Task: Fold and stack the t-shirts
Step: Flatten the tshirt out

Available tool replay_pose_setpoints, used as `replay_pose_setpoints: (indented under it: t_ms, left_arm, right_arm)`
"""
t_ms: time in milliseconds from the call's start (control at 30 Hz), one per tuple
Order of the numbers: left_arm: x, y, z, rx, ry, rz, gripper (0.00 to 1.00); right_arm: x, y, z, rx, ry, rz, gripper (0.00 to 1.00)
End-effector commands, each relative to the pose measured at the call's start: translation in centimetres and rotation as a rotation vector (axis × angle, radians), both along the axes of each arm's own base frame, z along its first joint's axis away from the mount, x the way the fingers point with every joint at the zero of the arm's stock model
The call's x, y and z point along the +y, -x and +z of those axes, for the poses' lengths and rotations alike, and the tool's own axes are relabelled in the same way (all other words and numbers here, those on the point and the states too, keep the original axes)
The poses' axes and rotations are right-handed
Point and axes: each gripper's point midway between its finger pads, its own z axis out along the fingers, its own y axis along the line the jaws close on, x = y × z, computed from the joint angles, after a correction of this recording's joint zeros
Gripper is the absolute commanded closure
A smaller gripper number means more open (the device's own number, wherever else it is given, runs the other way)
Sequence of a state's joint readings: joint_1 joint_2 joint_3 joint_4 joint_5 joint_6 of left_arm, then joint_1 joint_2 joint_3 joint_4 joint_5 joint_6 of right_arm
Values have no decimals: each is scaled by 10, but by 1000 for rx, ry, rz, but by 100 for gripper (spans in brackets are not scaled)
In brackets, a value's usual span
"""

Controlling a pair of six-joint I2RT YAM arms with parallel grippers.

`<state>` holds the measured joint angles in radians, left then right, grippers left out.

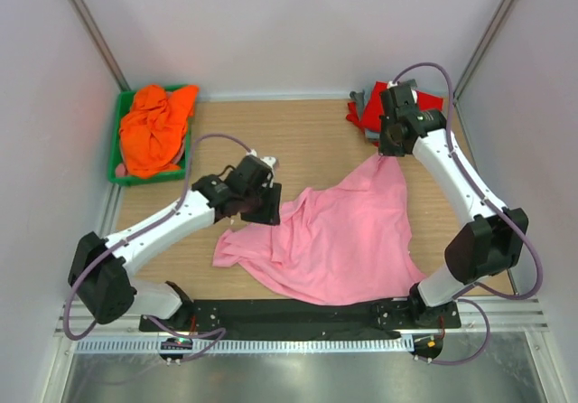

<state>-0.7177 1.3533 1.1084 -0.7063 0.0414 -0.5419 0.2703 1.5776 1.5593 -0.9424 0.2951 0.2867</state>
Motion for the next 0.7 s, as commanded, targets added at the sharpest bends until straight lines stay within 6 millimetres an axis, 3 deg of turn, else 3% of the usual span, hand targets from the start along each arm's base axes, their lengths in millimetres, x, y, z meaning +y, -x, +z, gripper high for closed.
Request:
replay_pose_setpoints:
  t_ms: [0,100,267,533,633,667]
  left_arm:
    - [9,15,-49,62,-111,100,50]
    - [3,29,-72,100,-147,79,50]
    - [-13,45,-88,118,-154,49,49]
    - [-24,62,-107,163,-163,29,50]
    - [-26,68,-116,188,-156,26,55]
    - [-28,69,-117,188,-152,24,61]
  right_arm:
    - [3,5,-3,-11,-40,8,99]
    - [7,14,-5,-4,-67,21,99]
    - [3,23,-3,-12,-65,20,99]
    - [3,25,-6,-2,-65,20,99]
    - [3,26,-6,-1,-66,22,99]
    - [4,26,-6,-2,-68,22,99]
